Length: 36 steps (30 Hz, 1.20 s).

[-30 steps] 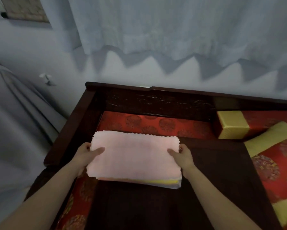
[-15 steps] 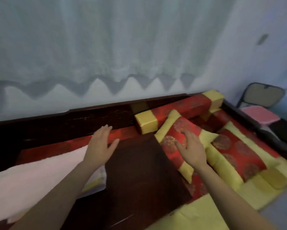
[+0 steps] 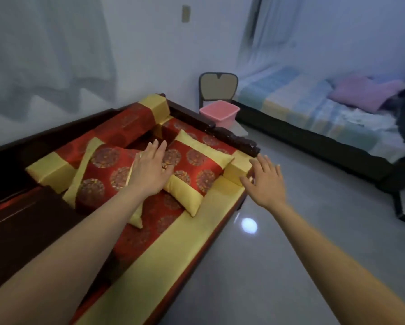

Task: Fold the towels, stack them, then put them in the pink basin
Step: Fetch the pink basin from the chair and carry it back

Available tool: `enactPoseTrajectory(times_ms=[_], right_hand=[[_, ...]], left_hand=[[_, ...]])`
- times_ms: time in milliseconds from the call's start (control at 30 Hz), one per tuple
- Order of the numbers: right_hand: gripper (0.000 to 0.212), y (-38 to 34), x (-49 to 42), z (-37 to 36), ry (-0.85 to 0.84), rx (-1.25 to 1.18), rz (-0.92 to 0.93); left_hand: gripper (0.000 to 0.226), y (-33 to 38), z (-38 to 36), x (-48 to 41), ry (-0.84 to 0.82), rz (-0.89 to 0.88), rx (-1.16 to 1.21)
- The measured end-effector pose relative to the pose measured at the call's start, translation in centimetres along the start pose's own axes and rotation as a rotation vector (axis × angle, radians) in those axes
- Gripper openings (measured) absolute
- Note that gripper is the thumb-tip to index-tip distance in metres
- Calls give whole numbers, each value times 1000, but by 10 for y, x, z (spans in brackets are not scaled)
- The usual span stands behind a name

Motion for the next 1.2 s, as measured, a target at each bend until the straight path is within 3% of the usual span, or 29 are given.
enactPoseTrajectory(times_ms=[133, 367, 800, 1033, 1200], right_hand=[[59, 84, -27, -8, 13, -75, -126], [59, 221, -118, -33, -29, -425, -464], [60, 474, -362, -101, -150, -238, -297], [62, 569, -547, -166, -164, -270, -110], [61, 589, -655, -215, -228, -322, -24]], left_hand=[[70, 65, -54, -41, -55, -5, 70], [68, 154, -140, -136, -42, 186, 335], [59, 342, -315, -392, -81, 42, 276], [65, 398, -418, -524, -36, 242, 233], [66, 405, -461, -576, -38, 336, 229]])
Point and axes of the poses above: each hand's wrist, its own x-axis away from the middle knuckle, its own z-axis out of the back of the hand, y = z × x, the point moved 1 cm from there along -x, towards the middle knuckle, and after that the axes turned 11 degrees about y, right-handed, at the moved point
